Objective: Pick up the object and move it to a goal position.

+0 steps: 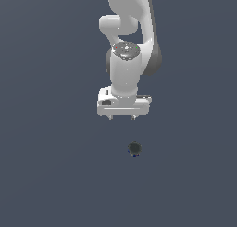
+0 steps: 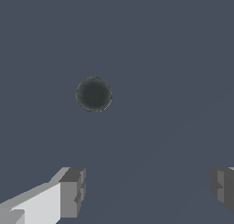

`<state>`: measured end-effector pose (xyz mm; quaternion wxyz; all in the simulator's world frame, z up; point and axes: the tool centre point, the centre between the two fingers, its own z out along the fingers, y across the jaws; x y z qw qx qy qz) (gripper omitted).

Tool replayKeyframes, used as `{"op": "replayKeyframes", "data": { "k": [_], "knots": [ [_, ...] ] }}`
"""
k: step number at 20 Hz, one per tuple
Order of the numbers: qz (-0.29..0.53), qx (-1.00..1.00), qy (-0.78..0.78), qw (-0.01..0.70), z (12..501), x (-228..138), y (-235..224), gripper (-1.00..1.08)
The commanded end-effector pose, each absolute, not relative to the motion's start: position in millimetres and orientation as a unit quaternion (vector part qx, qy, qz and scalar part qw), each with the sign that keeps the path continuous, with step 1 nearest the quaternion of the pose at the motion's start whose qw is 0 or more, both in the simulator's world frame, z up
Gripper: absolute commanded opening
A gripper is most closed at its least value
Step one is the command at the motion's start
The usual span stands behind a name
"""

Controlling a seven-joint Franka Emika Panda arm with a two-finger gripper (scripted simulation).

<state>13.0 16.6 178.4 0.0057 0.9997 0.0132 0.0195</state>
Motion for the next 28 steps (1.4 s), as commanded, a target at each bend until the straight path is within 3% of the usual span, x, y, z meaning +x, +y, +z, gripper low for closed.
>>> {"op": "replayKeyframes", "data": {
  "k": [1,10,28],
  "knots": [
    [0.02,1.0,0.013,0.006,178,13,17,1.0],
    [0.021,0.999,0.042,-0.007,174,13,56,1.0],
    [0.015,0.996,0.092,-0.003,146,39,63,1.0]
  ]
}}
